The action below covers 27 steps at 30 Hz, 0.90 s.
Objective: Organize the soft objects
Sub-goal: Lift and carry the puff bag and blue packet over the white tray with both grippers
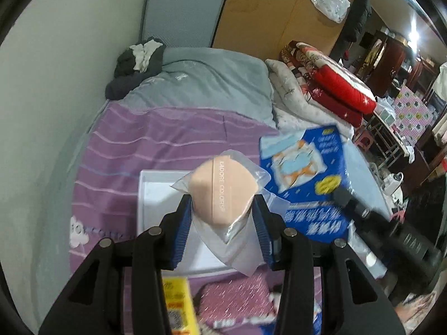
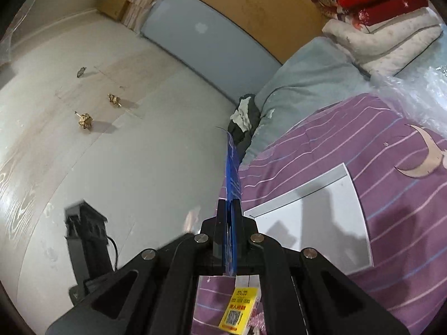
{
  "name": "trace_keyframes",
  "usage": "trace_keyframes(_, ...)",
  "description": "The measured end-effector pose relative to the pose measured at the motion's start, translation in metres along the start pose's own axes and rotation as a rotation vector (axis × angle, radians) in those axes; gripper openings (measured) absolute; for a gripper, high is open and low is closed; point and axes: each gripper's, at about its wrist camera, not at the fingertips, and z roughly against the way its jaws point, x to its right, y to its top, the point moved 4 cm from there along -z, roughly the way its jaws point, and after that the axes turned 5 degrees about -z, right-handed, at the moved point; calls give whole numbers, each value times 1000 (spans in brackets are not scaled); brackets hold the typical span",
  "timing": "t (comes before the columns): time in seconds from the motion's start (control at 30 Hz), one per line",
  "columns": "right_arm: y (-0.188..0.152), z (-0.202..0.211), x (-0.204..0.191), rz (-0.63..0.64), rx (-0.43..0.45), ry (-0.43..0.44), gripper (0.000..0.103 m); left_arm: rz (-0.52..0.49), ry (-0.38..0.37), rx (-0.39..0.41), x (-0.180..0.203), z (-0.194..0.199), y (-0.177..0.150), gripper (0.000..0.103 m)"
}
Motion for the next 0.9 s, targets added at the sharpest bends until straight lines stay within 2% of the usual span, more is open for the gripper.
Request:
trace_keyframes(0.07,-1,-4,7,-12,11,-9,1,19,-35,-16,5,-14,-1,45)
trace_keyframes(0.17,-8,-6,23,-26,26,-12,1,7,-35,1,9,-31,-9,45)
trace_keyframes(0.27,-17,-9,39,13,34,-51,1,2,40,36,3,-50,-23,45)
trace_keyframes(0.33,-21,-11,51,-1,43,-38,1,-13,71,37,1,-59,-28,45)
trace_keyframes(0.4,-24,-17,63,-18,30,-15,1,-40,94,10,1,-75,-35,45)
trace_keyframes(0.5,-26,-31,73,-2,-16,-33,1,-71,91,-36,1,-93,-45,45)
trace_keyframes(0.6,-29,-41,81,10,-66,-37,1,-59,110,-142,-5,-121,-62,45)
trace_keyframes(0.67,-33,-45,91,-4,-106,-27,1,-77,108,-175,-6,-132,-70,45)
trace_keyframes(0.77,-35,-49,111,-23,-145,-93,1,-127,120,-195,-5,-145,-77,45)
trace_keyframes(0.9,-41,-63,125,-40,-193,-107,1,-164,124,-246,-2,-156,-84,45)
